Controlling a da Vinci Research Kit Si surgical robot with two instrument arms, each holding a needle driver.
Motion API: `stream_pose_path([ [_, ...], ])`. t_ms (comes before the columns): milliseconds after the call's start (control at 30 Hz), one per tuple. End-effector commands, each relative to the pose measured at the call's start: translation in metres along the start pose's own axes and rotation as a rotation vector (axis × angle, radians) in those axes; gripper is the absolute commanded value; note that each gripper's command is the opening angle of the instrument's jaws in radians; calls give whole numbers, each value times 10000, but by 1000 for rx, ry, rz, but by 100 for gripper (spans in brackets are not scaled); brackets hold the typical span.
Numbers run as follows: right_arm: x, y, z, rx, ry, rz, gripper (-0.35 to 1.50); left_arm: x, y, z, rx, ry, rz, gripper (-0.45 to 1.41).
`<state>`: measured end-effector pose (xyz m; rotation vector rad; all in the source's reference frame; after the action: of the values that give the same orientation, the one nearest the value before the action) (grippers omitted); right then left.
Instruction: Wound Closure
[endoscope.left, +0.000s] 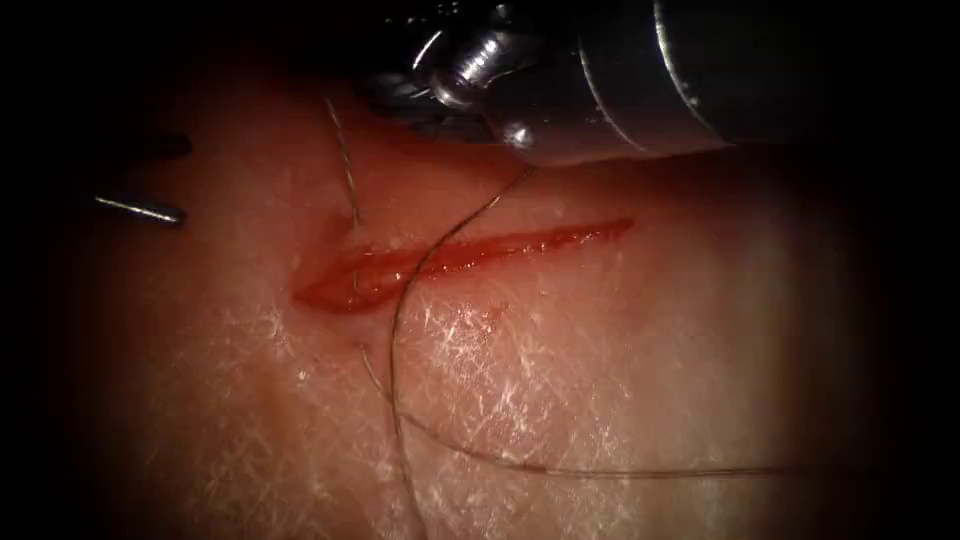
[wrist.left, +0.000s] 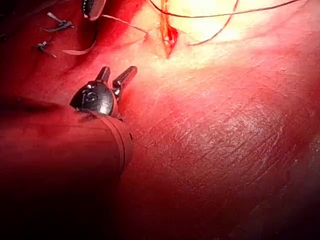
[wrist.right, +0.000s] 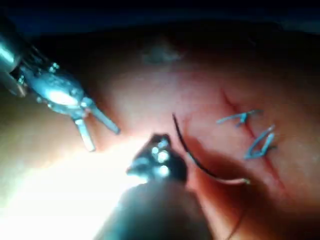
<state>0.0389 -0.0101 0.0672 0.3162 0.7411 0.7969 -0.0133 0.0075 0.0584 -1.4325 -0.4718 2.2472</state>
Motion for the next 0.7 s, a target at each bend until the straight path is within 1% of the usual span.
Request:
stream_pose_path([
  [33, 0, -3, 6, 4, 2, -2, -35, -4, 0, 9, -7, 2, 0, 31],
  [133, 2, -1, 4, 4, 7, -11, -35, 0, 15, 22, -37, 9, -2, 24],
  [200, 2, 0, 4, 4, 13, -16, -35, 4, 35, 42, -70, 2, 1, 16],
  [233, 2, 0, 4, 3, 18, -21, -35, 4, 39, 47, -79, 1, 3, 14],
  [267, 4, 0, 3, 3, 24, -25, -35, 5, 49, 59, -94, -7, 10, 12],
  [367, 8, 2, 0, 5, 31, -26, -35, 4, 60, 71, -119, -19, 29, 11],
  [500, 15, 1, -8, 9, 55, -36, -35, 3, 63, 75, -148, -15, 37, 11],
  [600, 19, -1, -13, 13, 84, -37, -35, 3, 62, 74, -148, -18, 35, 11],
  [633, 18, -1, -14, 19, 96, -37, -6, 3, 63, 74, -149, -18, 36, 11],
  [667, 16, -2, -16, 33, 106, -40, 54, 3, 63, 74, -151, -18, 36, 11],
  [700, 14, -2, -19, 47, 113, -42, 79, 3, 63, 74, -151, -18, 37, 11],
])
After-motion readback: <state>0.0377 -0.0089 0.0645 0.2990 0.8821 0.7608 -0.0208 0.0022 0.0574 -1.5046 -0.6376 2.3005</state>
